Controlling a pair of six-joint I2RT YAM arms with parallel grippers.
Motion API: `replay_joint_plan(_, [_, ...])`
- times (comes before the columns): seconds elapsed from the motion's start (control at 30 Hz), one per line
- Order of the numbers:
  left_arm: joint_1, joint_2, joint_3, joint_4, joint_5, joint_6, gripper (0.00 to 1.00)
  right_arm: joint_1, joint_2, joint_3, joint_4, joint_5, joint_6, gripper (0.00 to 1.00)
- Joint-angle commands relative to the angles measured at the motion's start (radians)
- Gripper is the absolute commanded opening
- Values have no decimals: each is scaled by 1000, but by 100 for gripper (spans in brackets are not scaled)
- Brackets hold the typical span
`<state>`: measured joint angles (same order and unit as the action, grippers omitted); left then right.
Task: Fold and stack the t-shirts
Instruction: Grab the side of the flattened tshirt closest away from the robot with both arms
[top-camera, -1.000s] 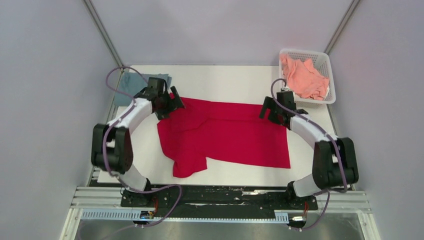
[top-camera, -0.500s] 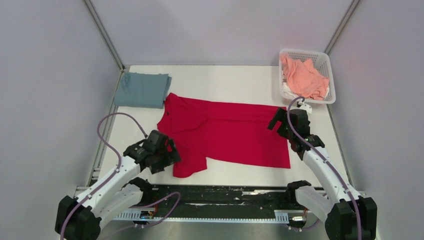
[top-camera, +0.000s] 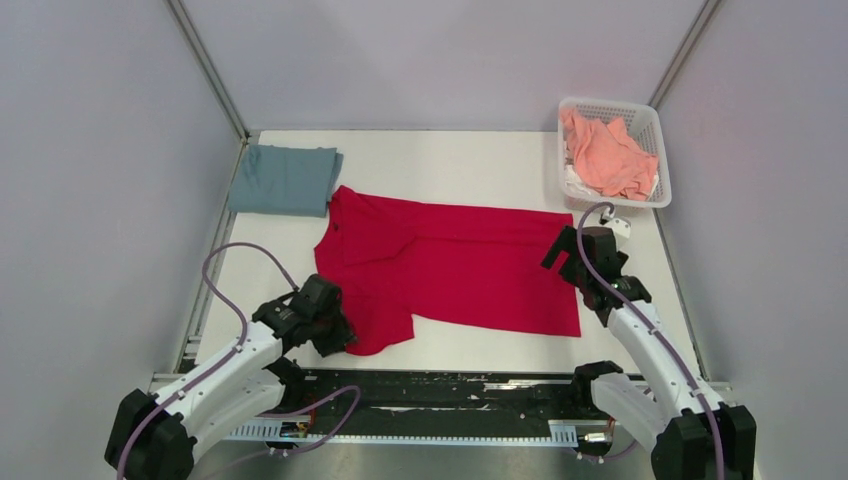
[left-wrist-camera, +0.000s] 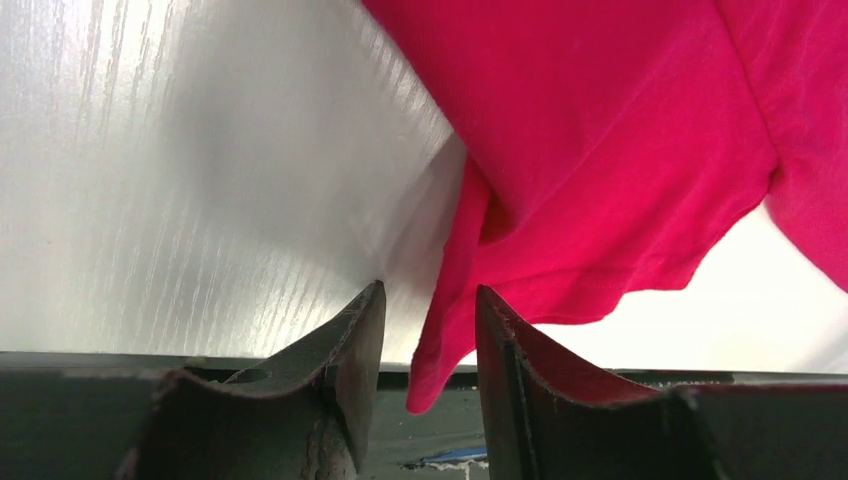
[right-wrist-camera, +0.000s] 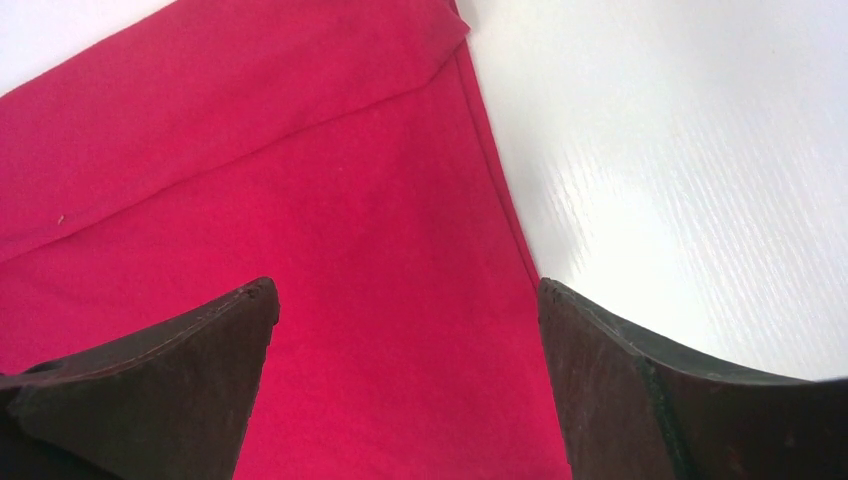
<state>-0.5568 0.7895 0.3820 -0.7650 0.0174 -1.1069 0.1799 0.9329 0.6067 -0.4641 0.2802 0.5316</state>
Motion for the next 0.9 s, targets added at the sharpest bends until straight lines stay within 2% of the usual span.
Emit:
replay_joint_plan(0.0, [-5, 27, -5, 68, -36, -22, 46, -2, -81, -34, -48, 26, 32, 100])
replay_joint_plan(0.03, [-5, 36, -6, 81, -41, -18, 44, -3, -98, -42, -60, 16, 36, 100])
replay_joint_plan(0.13, [-5, 42, -2, 99, -40, -9, 27, -2, -146, -62, -101, -21, 66, 100])
replay_joint_plan(0.23, [-5, 15, 0, 101, -41, 1, 2, -3, -186, -96, -111, -67, 90, 99])
replay_joint_plan(0.53, [-5, -82, -41, 144, 26, 24, 0, -14, -184, -129, -221, -126, 276, 96])
replay_joint_plan(0.7, [-5, -102, -62, 179, 61, 14, 0, -38, -145, -140, -284, -193, 365, 99])
replay_joint_plan(0.87, [-5, -136, -93, 228, 68, 10, 0, -40, -140, -151, -354, -183, 465, 100])
